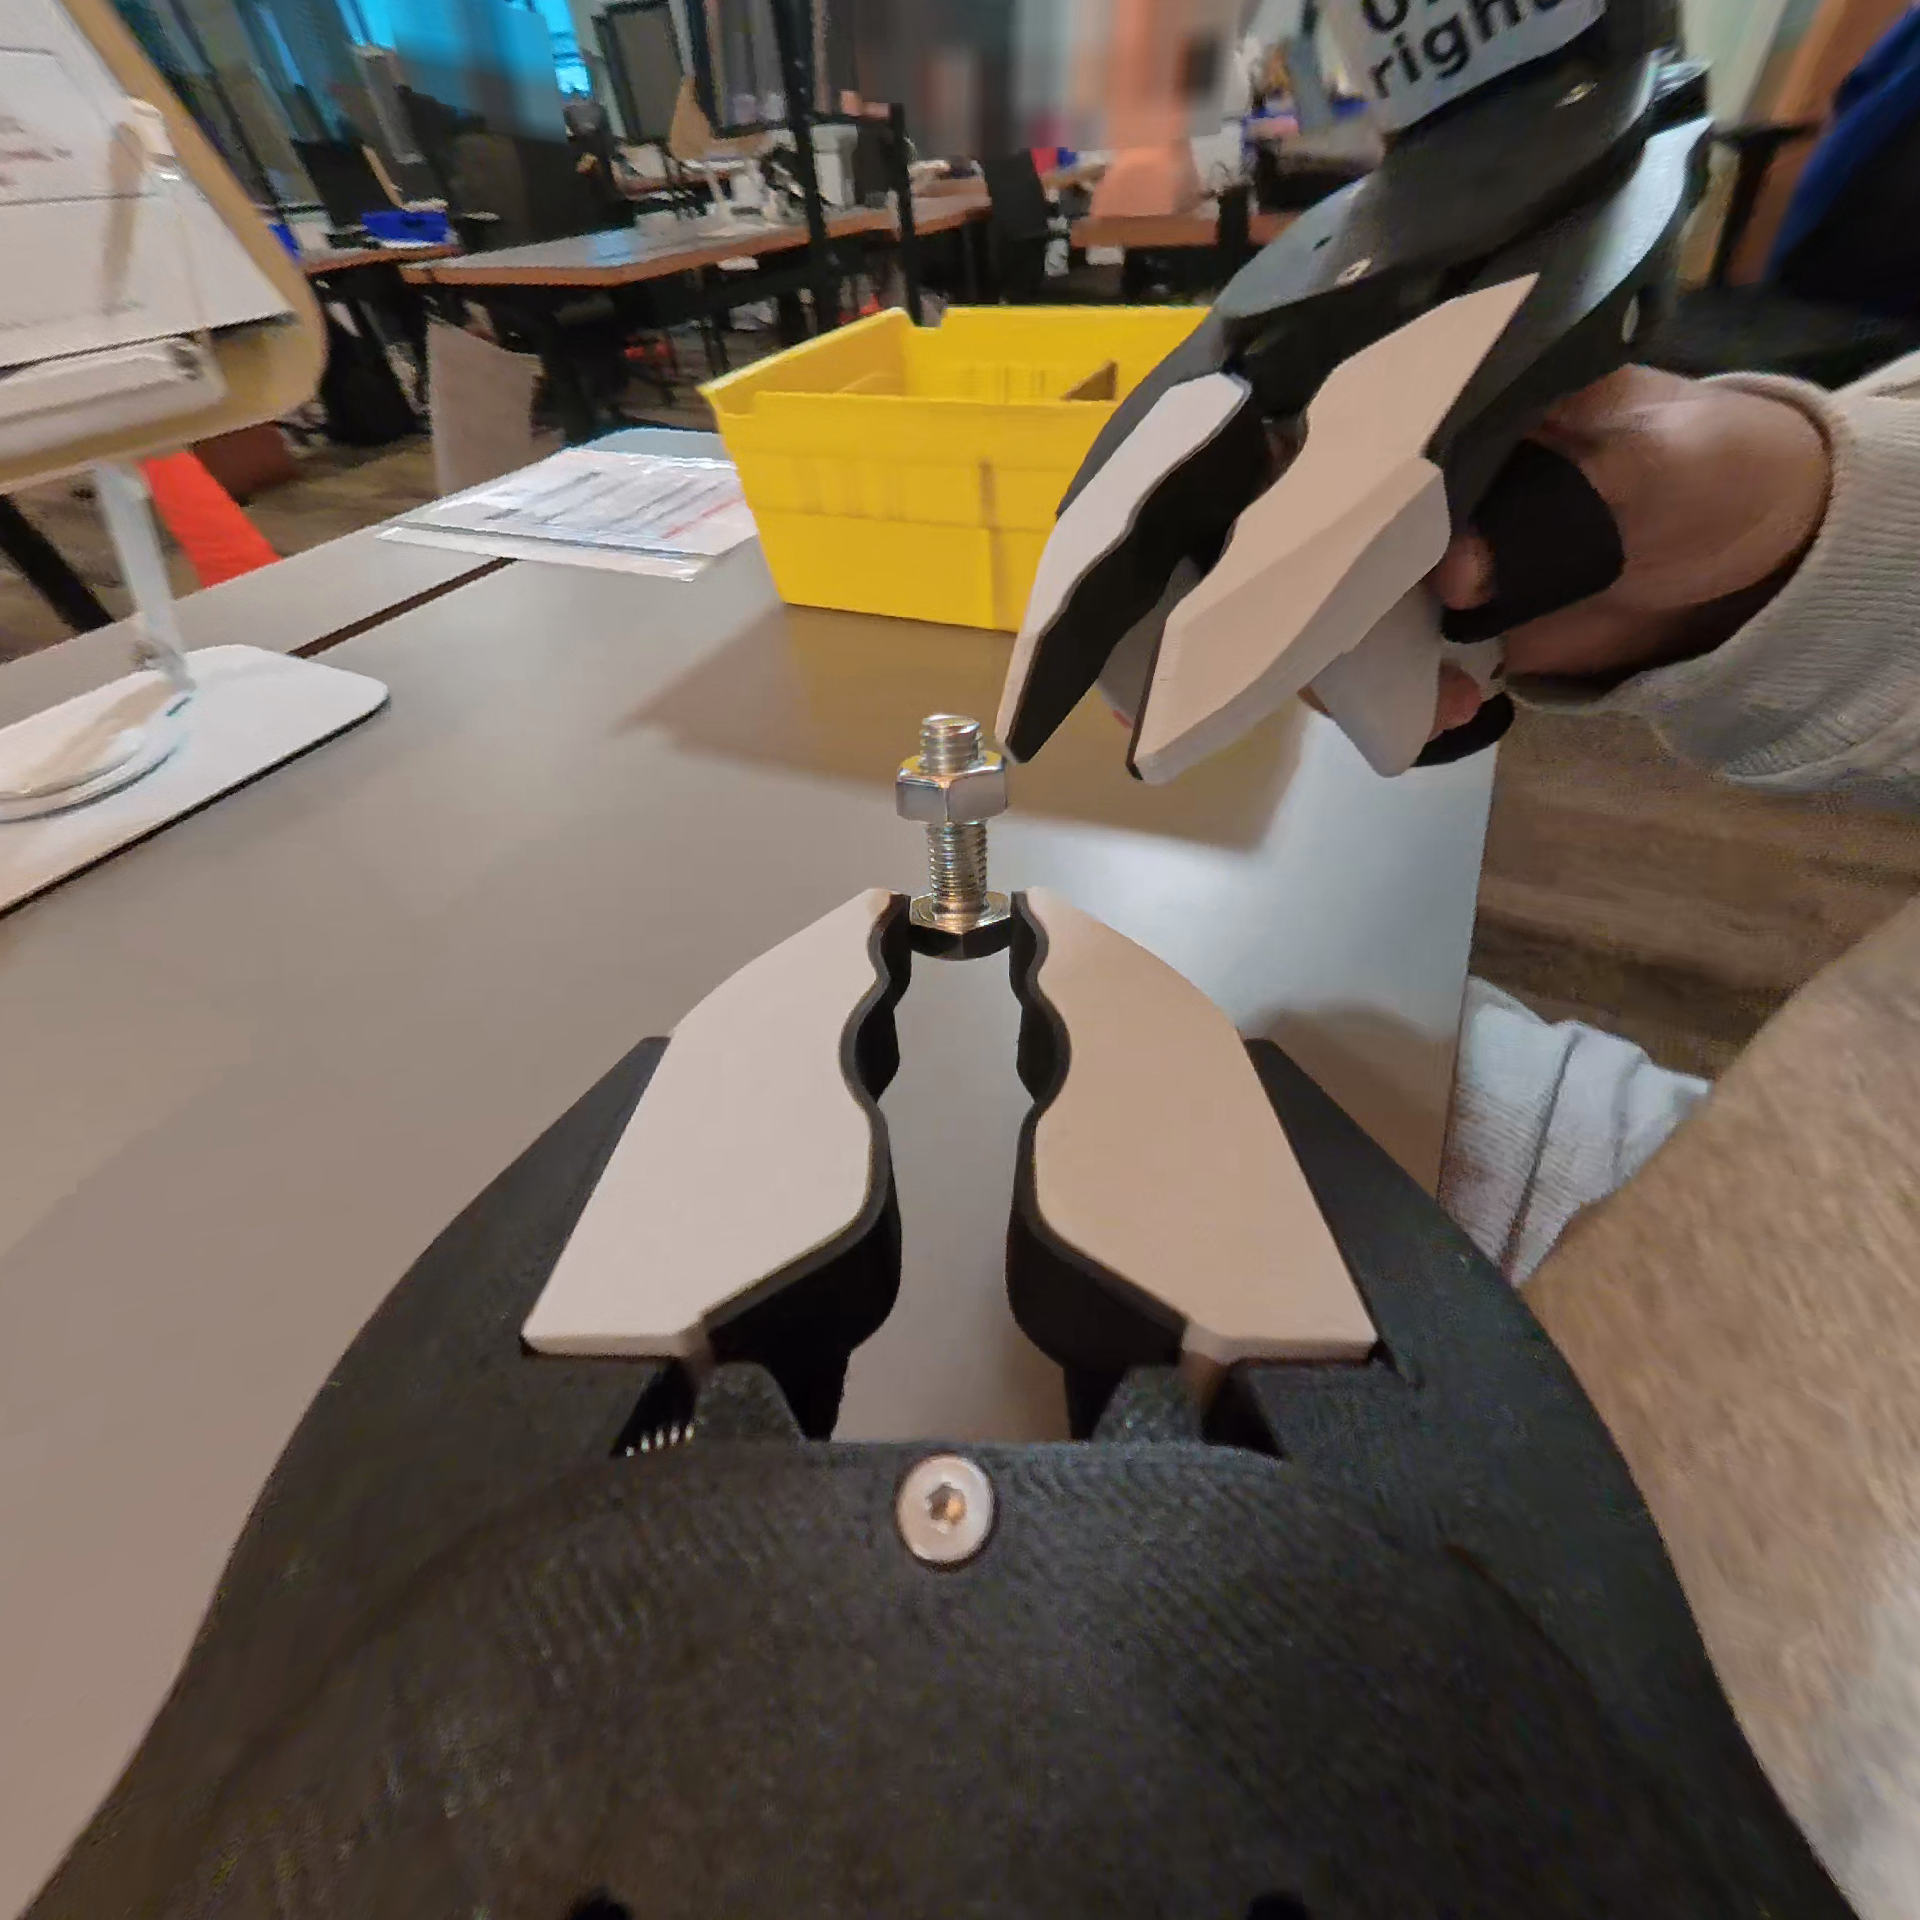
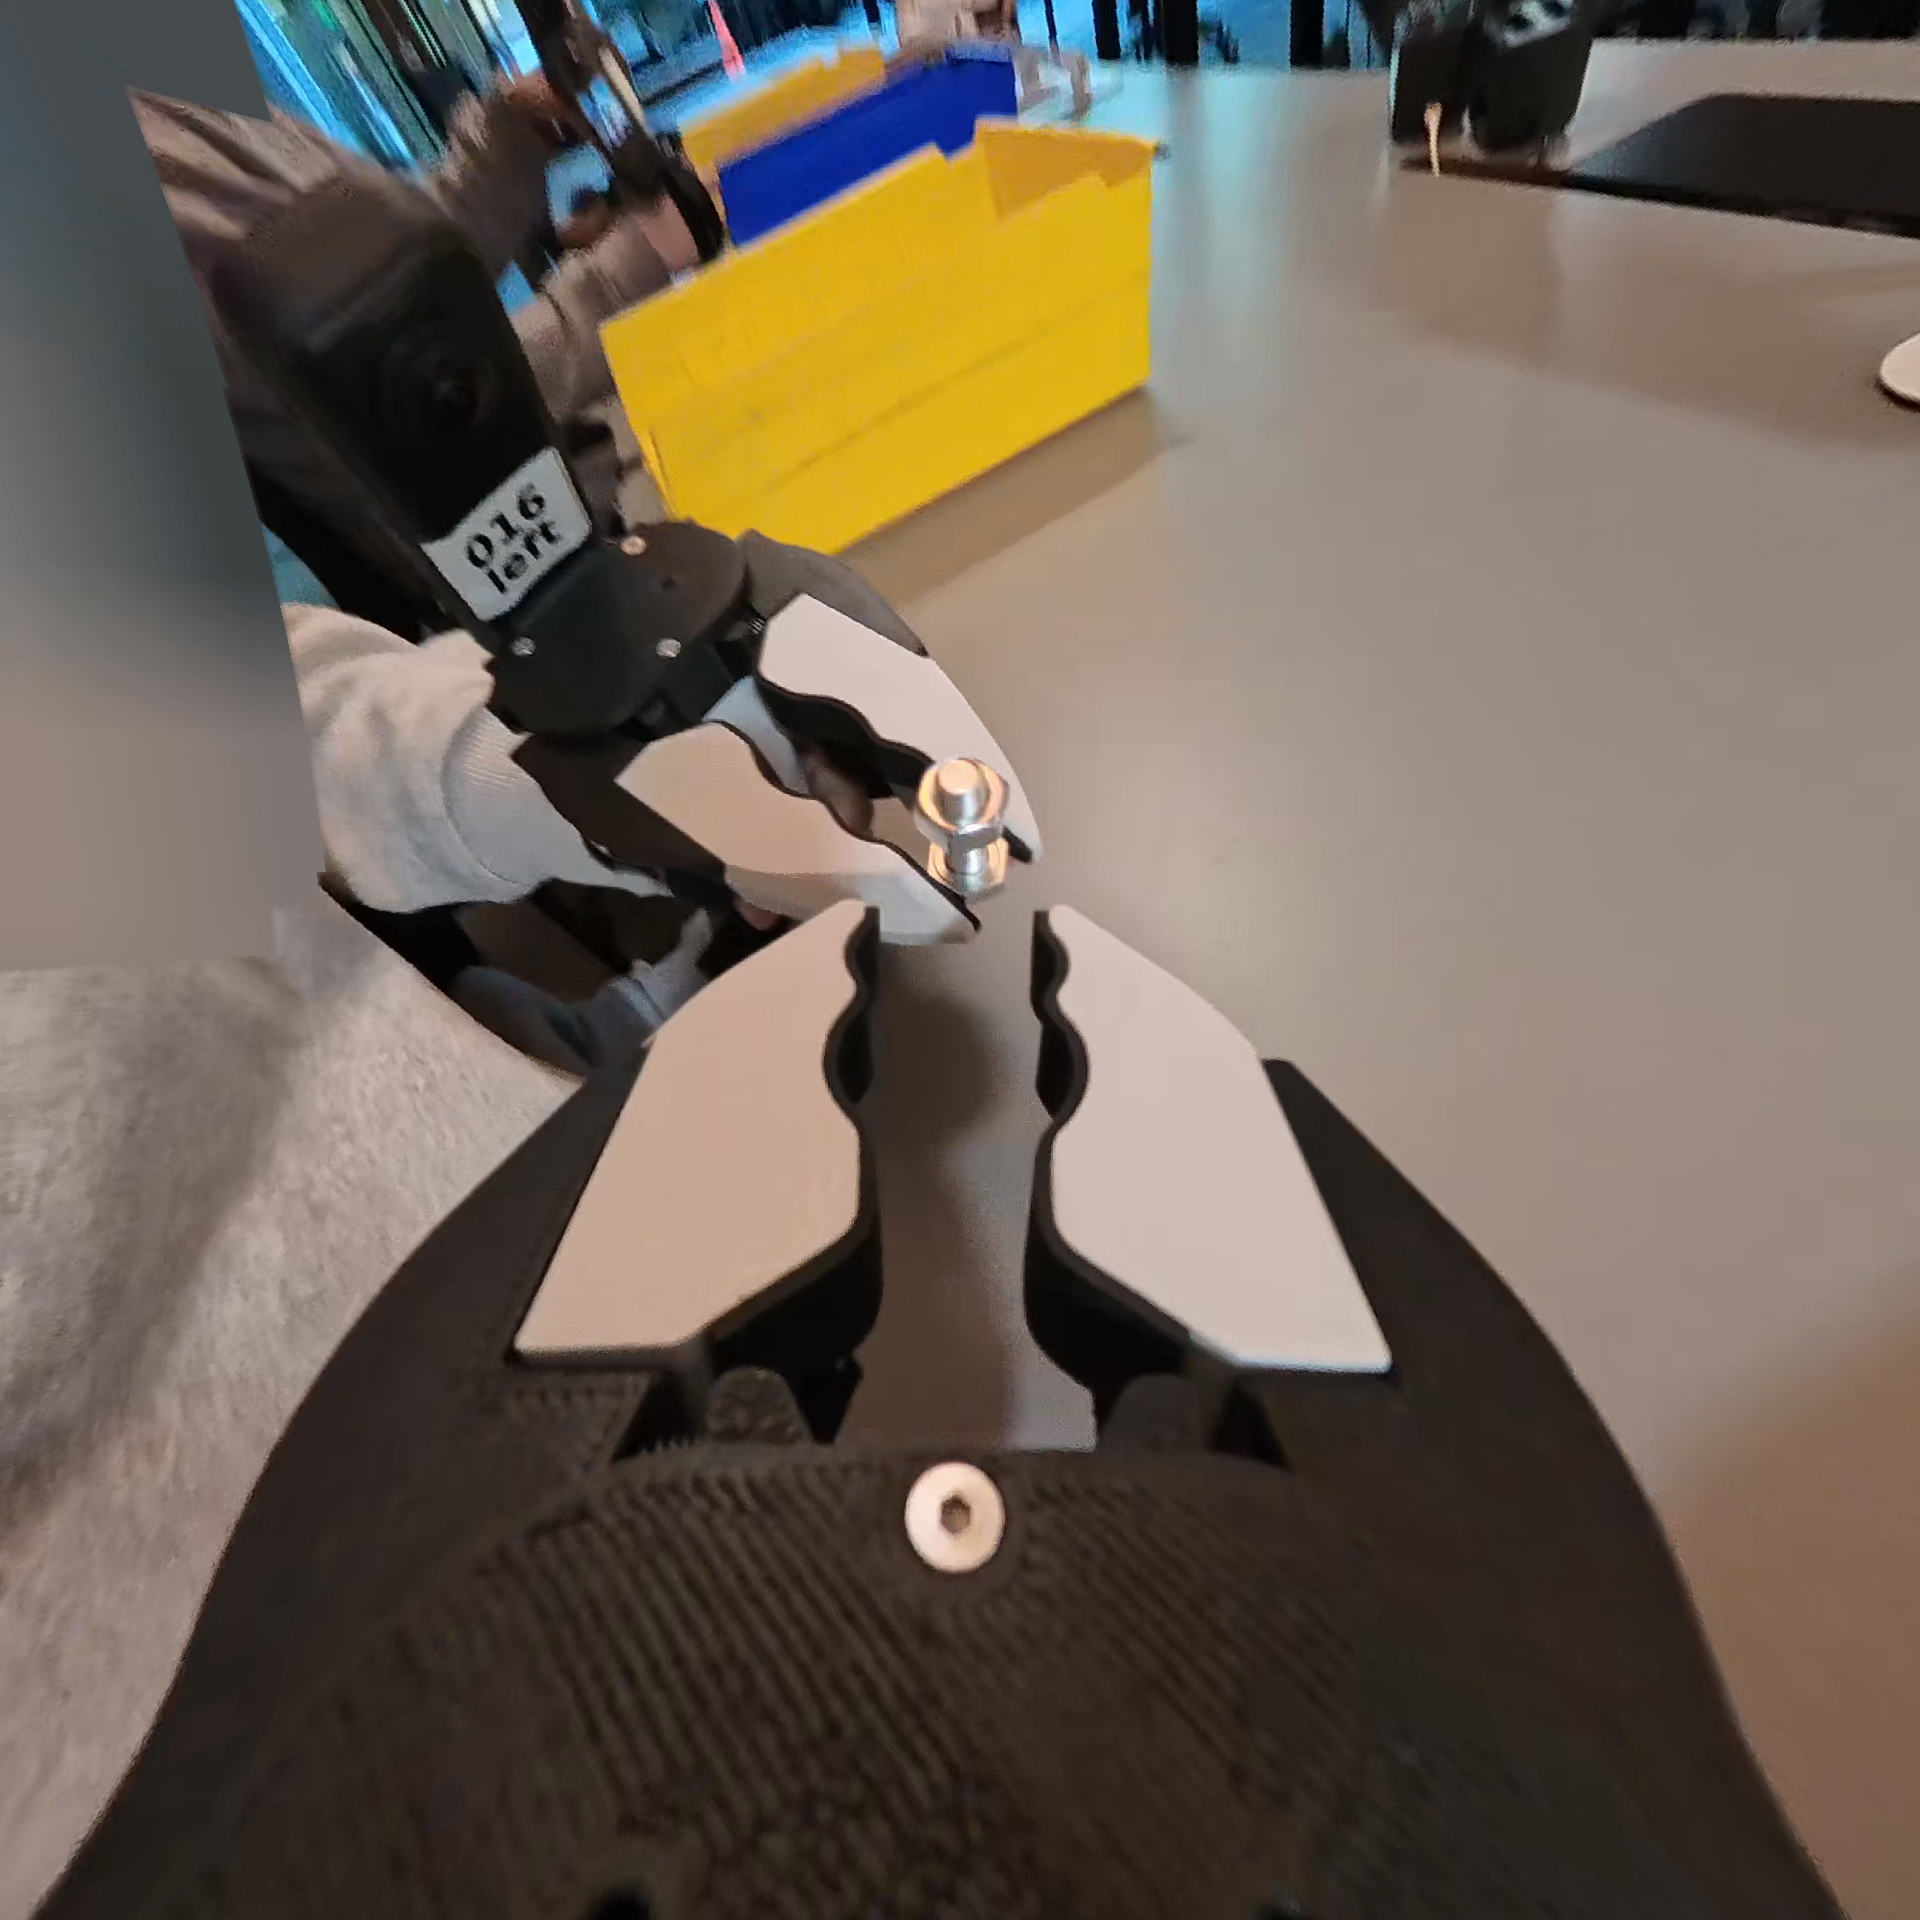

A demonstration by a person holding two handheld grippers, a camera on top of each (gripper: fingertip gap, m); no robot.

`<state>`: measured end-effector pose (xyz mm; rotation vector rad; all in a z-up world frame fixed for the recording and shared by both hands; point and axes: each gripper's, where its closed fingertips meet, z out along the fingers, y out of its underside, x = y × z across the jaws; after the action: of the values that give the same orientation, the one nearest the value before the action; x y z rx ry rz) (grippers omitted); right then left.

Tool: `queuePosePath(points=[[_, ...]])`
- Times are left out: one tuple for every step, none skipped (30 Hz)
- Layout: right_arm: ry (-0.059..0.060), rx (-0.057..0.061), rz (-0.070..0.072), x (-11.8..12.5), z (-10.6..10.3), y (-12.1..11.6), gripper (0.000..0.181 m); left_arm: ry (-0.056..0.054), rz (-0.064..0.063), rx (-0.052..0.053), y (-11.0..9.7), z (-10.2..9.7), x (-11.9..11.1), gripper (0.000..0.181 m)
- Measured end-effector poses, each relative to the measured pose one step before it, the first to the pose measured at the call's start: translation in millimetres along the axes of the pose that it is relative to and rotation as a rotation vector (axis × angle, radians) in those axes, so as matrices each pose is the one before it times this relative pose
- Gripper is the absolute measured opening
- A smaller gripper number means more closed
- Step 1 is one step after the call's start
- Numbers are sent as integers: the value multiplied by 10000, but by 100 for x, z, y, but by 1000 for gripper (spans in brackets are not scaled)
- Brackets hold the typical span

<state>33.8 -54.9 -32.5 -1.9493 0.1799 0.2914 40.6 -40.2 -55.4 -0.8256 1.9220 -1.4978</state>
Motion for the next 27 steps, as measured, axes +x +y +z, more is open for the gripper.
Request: queuePosePath(points=[[102, -475, -185, 164, 67, -358, 28, -196, -267, 193, -158, -146, -408, 20], [-20, -501, -167, 36, 43, -419, 28, -154, -208, 231, -226, -104, -373, 20], [-127, -622, -118, -83, 37, -315, 27, -103, -57, 241, -251, -58, -292, 20], [-225, -744, -100, -224, 73, -164, 20, -82, 51, 188, -194, -7, -232, 20], [-145, -669, -150, -169, 118, -239, 17, -81, 76, 72, -59, 17, -192, 20], [52, -505, -253, -12, 133, -406, 18, 6, 15, -7, 30, 3, -44, 20], [172, -427, -360, 17, 161, -424, 19, 65, -57, 6, -17, -78, 85, 20], [271, -437, -389, 86, 186, -309, 19, 21, -64, 26, -43, -148, 72, 20], [342, -456, -358, 122, 195, -167, 21, -8, -30, 13, -43, -195, 61, 20], [322, -448, -313, 75, 188, -50, 23, -9, -7, 22, -62, -206, 55, 20], [266, -353, -246, 9, 150, -48, 23, 2, -3, 17, -49, -192, 56, 20], [182, -212, -141, -49, 117, -88, 22, 11, -11, 31, -80, -154, 62, 20], [58, -93, -39, -173, 128, -106, 21, 47, -20, 10, -52, -94, 97, 20], [-21, -4, 35, -237, 135, -75, 20, 68, -10, 3, -41, -34, 119, 20], [-25, 41, 70, -201, 116, -23, 19, 72, 18, -5, -6, 8, 147, 20], [17, 49, 84, -94, 86, 37, 19, 77, 47, -37, 61, 18, 185, 20], [51, 53, 94, -13, 32, 60, 20, 76, 88, -37, 70, 21, 219, 20], [20, 61, 98, -18, -33, 43, 20, 42, 132, -25, 43, 16, 205, 20], [-51, 66, 98, -108, -34, 7, 22, 13, 145, -20, 5, 5, 142, 20], [-94, 64, 68, -180, -38, -22, 21, 26, 125, 6, -46, -12, 148, 20], [-61, 67, 18, -148, -17, -66, 19, 24, 95, -2, -46, -14, 123, 20], [5, 26, -11, -68, -11, -41, 19, -7, 71, -10, -5, -5, 53, 20], [37, -33, -42, -26, 31, 9, 19, -11, 52, -18, 31, -23, -2, 20], [49, -37, -81, -2, 37, 18, 19, 8, 21, -10, 46, -24, -12, 20], [53, -27, -104, -1, 45, 2, 19, 19, -17, -7, 34, -5, -12, 20], [28, -11, -137, -34, 24, 5, 19, 49, -32, 2, 24, -4, 16, 20], [-11, 3, -179, -68, 3, 9, 19, 94, -36, 13, 9, -4, 85, 20]])
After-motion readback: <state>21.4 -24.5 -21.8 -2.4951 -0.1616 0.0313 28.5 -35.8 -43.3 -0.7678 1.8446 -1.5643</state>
